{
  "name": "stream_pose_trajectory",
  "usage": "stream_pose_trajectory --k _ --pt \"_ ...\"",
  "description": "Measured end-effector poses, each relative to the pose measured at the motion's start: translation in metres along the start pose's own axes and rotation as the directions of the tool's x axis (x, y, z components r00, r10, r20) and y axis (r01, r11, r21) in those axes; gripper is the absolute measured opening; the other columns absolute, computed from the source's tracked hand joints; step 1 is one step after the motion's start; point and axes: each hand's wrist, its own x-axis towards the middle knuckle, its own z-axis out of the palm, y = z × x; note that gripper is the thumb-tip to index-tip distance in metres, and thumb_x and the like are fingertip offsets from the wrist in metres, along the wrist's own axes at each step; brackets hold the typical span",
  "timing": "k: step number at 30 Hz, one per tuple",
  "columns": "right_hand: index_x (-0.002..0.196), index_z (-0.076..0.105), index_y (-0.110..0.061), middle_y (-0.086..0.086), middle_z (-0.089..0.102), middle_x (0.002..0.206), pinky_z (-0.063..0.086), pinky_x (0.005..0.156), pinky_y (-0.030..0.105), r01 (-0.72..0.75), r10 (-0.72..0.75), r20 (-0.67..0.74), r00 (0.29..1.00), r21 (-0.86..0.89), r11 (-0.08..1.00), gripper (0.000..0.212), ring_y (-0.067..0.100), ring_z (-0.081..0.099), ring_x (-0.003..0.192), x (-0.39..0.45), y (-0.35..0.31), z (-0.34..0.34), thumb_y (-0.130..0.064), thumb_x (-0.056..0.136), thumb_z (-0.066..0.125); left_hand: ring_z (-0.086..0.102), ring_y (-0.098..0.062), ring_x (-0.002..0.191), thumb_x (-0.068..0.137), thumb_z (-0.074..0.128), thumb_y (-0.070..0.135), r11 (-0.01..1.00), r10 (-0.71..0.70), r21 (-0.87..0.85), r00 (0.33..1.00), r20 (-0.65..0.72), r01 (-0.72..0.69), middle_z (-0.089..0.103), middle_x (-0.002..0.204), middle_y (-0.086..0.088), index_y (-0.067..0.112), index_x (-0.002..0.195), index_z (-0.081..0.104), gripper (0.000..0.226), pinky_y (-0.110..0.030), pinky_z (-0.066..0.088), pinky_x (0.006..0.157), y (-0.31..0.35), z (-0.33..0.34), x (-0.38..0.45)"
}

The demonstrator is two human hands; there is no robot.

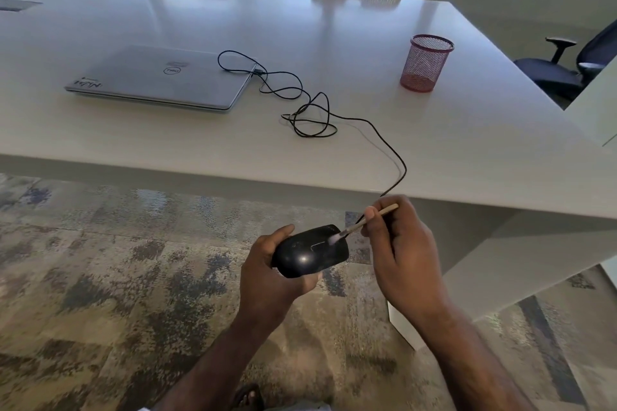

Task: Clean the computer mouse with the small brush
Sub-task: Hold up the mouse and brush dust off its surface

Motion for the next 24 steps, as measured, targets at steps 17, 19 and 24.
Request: stream_pose_trajectory --k 17,19,24 --pt "0.091 0.054 -0.023 0.004 0.063 0.07 0.052 0.062 0.042 -0.029 0.022 0.056 0.998 0.127 0.992 0.014 0.023 0.062 0.065 0.01 -0.002 0.003 -0.025 0.105 0.053 0.071 -0.009 0.095 0.044 0.091 0.013 1.0 0.019 0.003 1.0 -0.004 -0.019 0.072 0.109 0.007 0.037 0.103 0.069 0.068 -0.035 0.061 0.076 -0.005 0.002 0.001" --pt "0.091 0.052 -0.024 -0.001 0.06 0.066 0.046 0.055 0.026 -0.003 0.002 0.072 0.997 0.016 1.0 0.014 0.014 0.058 0.061 0.012 0.003 0.003 -0.024 0.104 0.054 0.071 -0.007 0.093 0.045 0.091 0.011 1.0 0.03 0.006 1.0 0.001 -0.03 0.072 0.105 0.011 0.04 0.101 0.069 0.067 -0.028 0.06 0.072 -0.005 0.001 0.001" --pt "0.093 0.053 -0.025 0.01 0.063 0.071 0.049 0.057 0.041 -0.043 0.046 -0.026 0.999 0.087 0.995 0.012 0.025 0.06 0.062 0.015 0.007 -0.001 -0.025 0.105 0.052 0.07 -0.005 0.094 0.048 0.096 -0.001 0.999 0.023 0.035 0.999 0.027 -0.024 0.072 0.107 0.008 0.034 0.104 0.071 0.07 -0.02 0.057 0.07 -0.009 -0.001 0.003"
